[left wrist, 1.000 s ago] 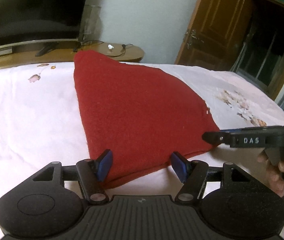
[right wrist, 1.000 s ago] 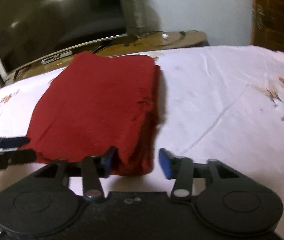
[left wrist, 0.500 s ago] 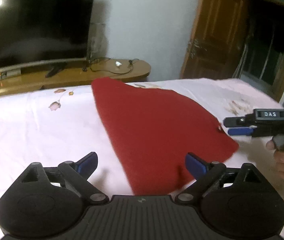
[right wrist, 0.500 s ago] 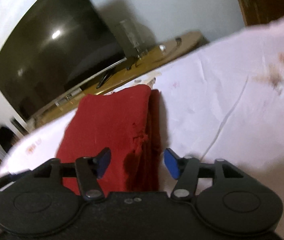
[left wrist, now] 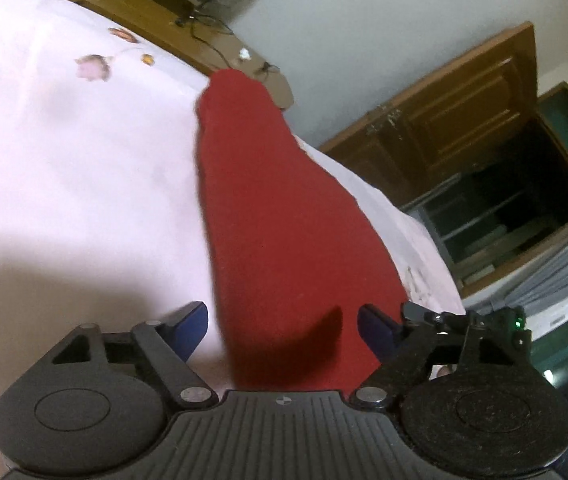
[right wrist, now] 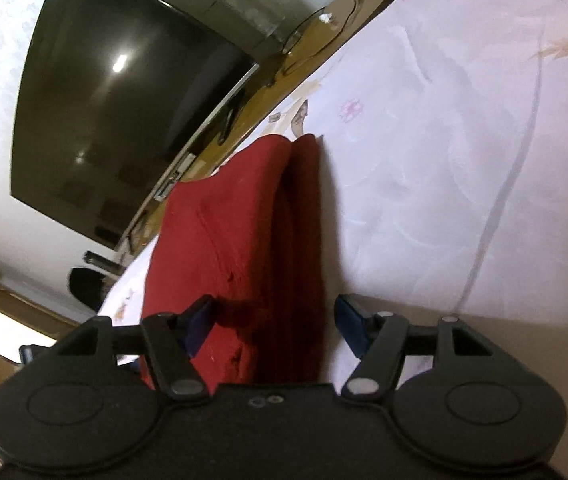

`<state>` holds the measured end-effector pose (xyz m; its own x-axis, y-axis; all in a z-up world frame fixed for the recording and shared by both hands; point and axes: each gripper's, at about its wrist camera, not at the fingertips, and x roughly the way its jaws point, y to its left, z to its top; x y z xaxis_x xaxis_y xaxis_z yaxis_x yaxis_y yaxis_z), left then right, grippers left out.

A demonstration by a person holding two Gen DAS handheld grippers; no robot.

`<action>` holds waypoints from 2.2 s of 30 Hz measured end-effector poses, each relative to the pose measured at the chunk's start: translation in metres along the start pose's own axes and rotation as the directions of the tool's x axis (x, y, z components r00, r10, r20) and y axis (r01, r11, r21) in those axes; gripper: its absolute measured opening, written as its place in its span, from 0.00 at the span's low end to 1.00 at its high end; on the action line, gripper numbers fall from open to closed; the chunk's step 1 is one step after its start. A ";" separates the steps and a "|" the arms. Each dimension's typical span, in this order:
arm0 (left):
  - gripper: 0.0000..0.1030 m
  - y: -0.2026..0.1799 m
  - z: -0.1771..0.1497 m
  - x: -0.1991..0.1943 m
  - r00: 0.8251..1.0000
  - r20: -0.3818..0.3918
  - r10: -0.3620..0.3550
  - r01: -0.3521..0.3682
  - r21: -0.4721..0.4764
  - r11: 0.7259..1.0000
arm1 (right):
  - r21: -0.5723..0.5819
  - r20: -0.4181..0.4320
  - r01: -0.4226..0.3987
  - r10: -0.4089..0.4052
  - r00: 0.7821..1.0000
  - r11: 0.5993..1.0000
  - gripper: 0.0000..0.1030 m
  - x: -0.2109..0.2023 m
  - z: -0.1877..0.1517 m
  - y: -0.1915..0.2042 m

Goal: Fold small clothes

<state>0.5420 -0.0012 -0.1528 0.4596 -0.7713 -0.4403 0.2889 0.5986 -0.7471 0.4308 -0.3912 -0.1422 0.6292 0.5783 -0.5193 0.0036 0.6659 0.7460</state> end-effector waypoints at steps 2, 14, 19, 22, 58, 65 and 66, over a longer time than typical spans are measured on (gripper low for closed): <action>0.79 0.001 0.004 0.006 1.000 0.007 -0.020 0.020 -0.006 1.000 | -0.003 -0.017 -0.018 0.018 1.000 1.000 0.63 0.004 0.004 0.000; 0.66 -0.019 0.014 0.037 0.999 0.033 0.029 -0.030 0.030 0.999 | -0.070 -0.084 -0.126 0.120 0.989 0.990 0.63 0.050 0.016 0.025; 0.64 -0.025 0.009 0.036 0.994 0.065 0.084 -0.084 0.006 0.996 | -0.006 -0.070 -0.185 0.184 0.980 0.983 0.48 0.038 0.020 0.000; 0.57 -0.044 0.006 0.041 0.979 0.083 0.184 -0.189 0.057 0.980 | -0.035 -0.074 -0.161 0.158 0.985 0.986 0.41 0.048 0.023 0.007; 0.42 0.001 -0.038 -0.253 0.916 0.259 0.306 -0.314 -0.011 0.949 | -0.337 -0.119 -0.180 0.148 0.982 0.924 0.33 0.102 -0.096 0.243; 0.65 0.100 -0.086 -0.306 0.894 0.216 0.393 -0.354 -0.199 0.914 | -0.295 -0.274 -0.168 0.085 0.958 0.940 0.42 0.190 -0.155 0.258; 0.65 0.107 -0.093 -0.316 0.901 0.241 0.362 -0.309 -0.229 0.923 | -0.281 -0.291 -0.126 0.040 0.956 0.951 0.48 0.201 -0.163 0.249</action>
<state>0.3496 0.2865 -0.1402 0.7210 -0.4261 -0.5465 -0.0676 0.7416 -0.6675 0.4315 -0.0319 -0.1286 0.3759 0.7167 -0.5874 -0.2940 0.6934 0.6579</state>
